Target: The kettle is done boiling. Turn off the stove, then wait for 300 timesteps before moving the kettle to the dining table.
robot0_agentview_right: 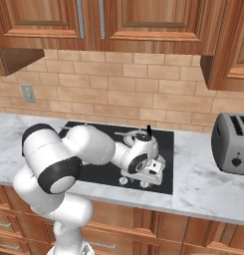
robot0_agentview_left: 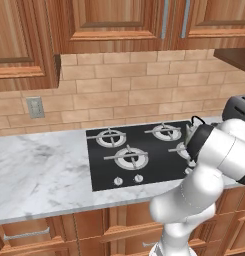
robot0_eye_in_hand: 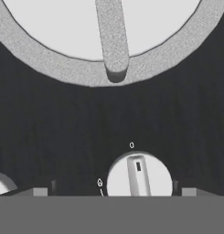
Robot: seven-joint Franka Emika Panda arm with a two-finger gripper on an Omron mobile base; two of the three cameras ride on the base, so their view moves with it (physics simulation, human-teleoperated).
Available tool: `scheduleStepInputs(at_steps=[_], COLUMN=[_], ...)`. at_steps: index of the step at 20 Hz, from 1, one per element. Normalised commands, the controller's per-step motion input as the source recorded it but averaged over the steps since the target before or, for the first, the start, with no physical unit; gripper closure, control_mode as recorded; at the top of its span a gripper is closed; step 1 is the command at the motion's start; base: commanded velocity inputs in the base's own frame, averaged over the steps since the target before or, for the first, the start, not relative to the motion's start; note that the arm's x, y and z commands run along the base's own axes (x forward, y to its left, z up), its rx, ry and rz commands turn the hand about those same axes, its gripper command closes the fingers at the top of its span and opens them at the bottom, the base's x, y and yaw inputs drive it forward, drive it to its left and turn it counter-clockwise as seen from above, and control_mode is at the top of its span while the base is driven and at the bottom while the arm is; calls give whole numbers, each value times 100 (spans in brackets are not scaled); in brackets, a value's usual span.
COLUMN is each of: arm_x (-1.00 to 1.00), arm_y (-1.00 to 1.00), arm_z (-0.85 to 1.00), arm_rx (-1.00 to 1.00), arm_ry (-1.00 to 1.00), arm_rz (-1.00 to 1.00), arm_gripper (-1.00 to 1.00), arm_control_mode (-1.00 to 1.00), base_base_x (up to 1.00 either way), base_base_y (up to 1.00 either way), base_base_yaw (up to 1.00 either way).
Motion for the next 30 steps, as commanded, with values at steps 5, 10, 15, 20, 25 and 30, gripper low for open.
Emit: scheduleStepInputs(at_steps=[5,10,15,20,25,30], arm_x=[-27,-12,0,0,-10,-21], arm_y=[0,-2,-9,-16,-37,-6], arm_z=[45,50,41,-2,-1,38], arm_rx=[0,0,0,0,0,0], arm_ry=[0,3,10,3,-1,-5], arm_rz=[-1,-7,-10,-2,0,0], arm_gripper=[-100,-100,-100,-100,-100,-100], arm_control_mode=[-100,-100,-100,-100,-100,-100], base_base_x=[0,0,0,0,0,0], base_base_y=[0,0,0,0,0,0], base_base_yaw=[0,0,0,0,0,0])
